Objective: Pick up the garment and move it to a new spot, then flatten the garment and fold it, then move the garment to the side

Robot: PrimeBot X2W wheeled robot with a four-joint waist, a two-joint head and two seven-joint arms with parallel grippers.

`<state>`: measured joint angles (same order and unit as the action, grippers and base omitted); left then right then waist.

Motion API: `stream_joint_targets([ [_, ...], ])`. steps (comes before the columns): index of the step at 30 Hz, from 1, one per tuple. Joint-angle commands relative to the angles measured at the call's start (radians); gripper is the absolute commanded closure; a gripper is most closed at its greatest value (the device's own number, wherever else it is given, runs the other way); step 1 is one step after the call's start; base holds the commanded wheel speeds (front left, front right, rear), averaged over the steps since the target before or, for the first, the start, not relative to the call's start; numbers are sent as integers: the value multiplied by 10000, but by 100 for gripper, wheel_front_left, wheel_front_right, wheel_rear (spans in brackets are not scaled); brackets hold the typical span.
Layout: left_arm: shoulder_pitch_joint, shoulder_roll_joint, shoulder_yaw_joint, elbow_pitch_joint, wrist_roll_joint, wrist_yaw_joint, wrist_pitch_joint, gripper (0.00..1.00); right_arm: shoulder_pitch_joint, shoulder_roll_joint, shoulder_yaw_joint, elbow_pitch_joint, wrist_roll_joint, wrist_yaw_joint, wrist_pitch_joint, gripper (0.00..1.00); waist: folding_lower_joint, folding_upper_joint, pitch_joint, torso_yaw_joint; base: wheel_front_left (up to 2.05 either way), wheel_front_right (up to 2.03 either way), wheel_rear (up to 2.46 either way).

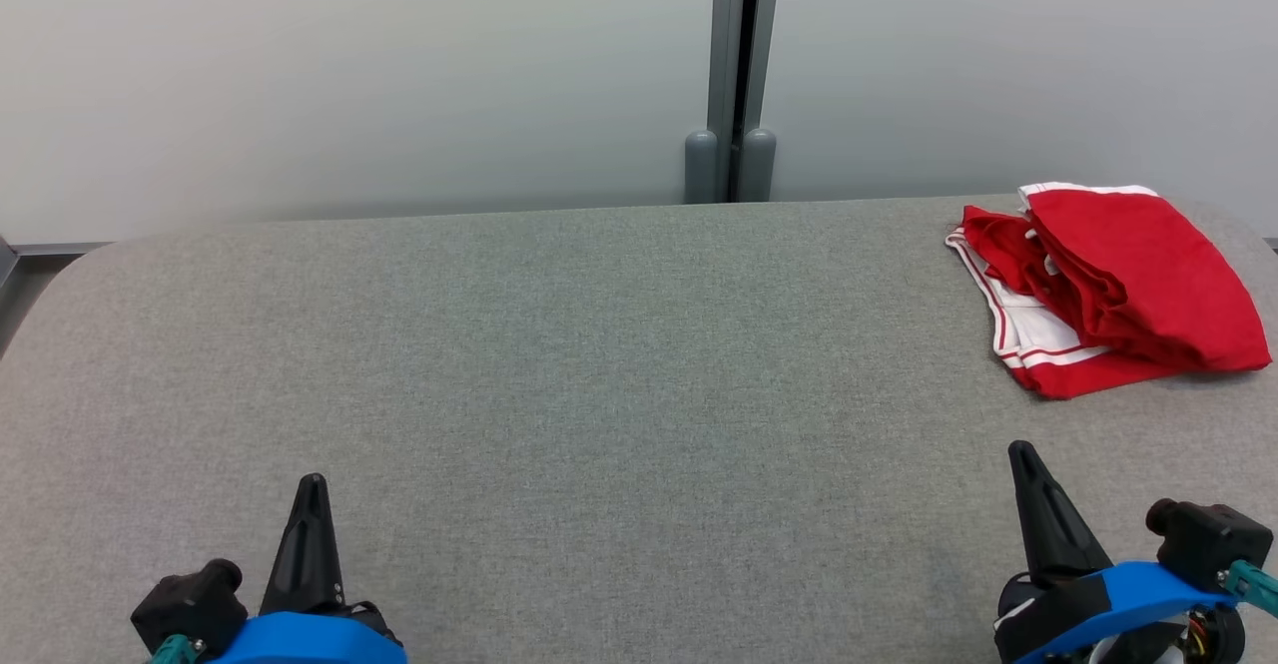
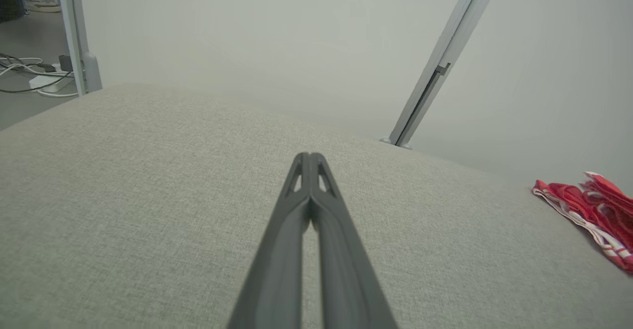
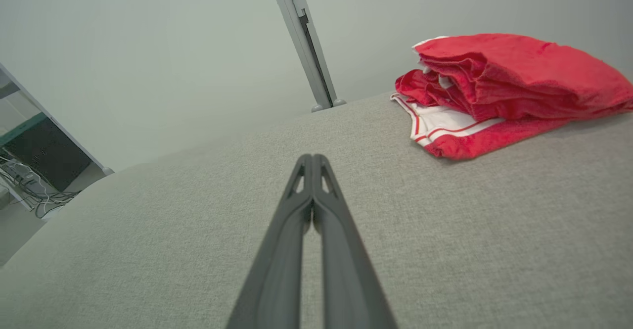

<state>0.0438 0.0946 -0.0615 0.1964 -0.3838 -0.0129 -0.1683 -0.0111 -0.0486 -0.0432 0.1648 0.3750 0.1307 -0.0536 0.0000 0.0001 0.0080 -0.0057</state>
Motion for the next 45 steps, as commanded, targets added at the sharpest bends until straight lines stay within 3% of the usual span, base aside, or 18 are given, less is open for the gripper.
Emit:
stream_joint_targets([
  [1, -304, 41, 125, -124, -371, -62, 61, 100, -172, -17, -60, -126, 406, 0, 40, 100, 0, -1, 0, 1, 0, 0, 0],
  [21, -660, -88, 552, 17, -3537, -363, 785, 100, -424, -20, -230, 102, 3586, 0, 469, 100, 0, -1, -9, 11, 0, 0, 0],
  [45, -993, -203, 983, 172, -6519, -655, 1489, 100, -629, -23, -403, 332, 6587, 2, 881, 100, 0, -1, -19, 23, 0, 0, 0],
])
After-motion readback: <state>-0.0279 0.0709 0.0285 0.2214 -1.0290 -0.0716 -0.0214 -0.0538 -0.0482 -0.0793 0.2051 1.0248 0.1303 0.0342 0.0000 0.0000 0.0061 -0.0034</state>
